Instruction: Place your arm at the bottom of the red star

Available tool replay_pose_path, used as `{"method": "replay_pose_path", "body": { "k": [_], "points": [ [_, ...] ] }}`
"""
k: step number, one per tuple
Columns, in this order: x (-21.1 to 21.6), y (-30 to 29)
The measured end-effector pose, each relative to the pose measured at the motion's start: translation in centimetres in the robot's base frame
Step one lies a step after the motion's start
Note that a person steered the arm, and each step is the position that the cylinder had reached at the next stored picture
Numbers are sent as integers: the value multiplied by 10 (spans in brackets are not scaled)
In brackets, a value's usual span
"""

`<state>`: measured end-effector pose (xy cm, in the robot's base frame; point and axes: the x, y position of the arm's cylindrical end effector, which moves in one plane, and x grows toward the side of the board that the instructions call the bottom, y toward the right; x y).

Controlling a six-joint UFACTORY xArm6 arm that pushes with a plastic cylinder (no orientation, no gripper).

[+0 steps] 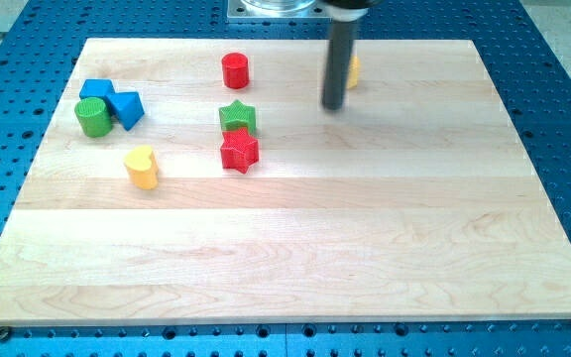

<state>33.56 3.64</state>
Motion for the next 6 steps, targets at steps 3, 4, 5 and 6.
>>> {"method": "replay_pose_path", "body": {
  "k": [3,4,5,6],
  "points": [
    [-49,131],
    [20,83],
    [107,-2],
    [156,-60]
  ]
}}
